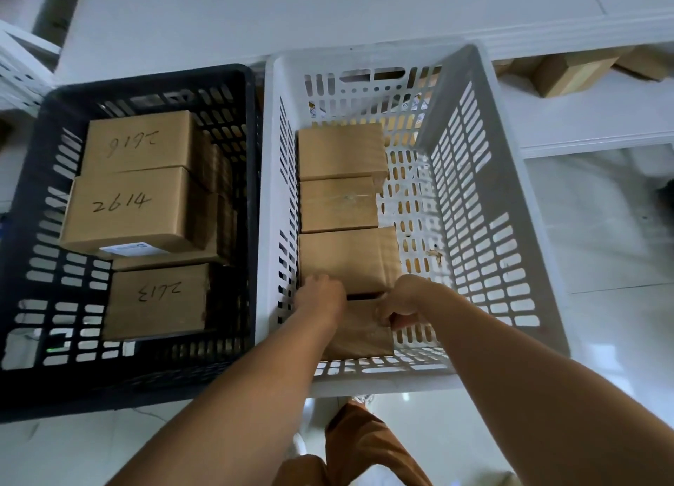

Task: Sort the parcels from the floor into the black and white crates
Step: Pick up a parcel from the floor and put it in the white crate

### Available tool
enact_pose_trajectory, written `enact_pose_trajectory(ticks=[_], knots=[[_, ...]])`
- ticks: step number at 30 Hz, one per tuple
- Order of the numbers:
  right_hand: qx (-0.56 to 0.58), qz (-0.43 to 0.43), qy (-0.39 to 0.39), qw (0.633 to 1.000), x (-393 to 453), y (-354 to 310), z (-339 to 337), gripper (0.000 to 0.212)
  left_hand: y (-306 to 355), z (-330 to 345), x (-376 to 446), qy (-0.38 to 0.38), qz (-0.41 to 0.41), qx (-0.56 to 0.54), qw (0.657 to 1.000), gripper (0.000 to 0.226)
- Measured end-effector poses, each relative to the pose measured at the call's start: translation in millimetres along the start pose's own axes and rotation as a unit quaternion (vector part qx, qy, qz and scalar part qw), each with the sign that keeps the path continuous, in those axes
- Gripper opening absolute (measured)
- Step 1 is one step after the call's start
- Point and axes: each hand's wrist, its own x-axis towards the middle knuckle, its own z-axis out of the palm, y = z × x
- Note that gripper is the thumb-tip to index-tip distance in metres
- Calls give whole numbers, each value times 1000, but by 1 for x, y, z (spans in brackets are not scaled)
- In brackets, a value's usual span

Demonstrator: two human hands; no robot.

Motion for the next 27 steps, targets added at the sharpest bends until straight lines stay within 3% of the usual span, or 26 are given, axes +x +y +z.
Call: enact_pose_trajectory(ticks=[4, 7, 12, 21, 27], knots=[[57, -8, 15, 998, -14, -1, -5, 17, 1, -6, -4, 26, 1, -102, 994, 53], [98, -19, 58, 993, -25, -1, -7, 13, 1, -8, -11, 81, 31, -181, 980, 41], [206, -43, 155, 965, -50, -1, 2, 20, -2, -15, -32, 106, 69, -248, 961, 30], [420, -179, 302, 837, -145, 16, 50, 24, -14, -21, -136, 170, 208, -438, 858, 32], [519, -192, 362, 750, -198, 57, 106, 27, -14, 8, -187, 145, 266, -436, 848, 33]])
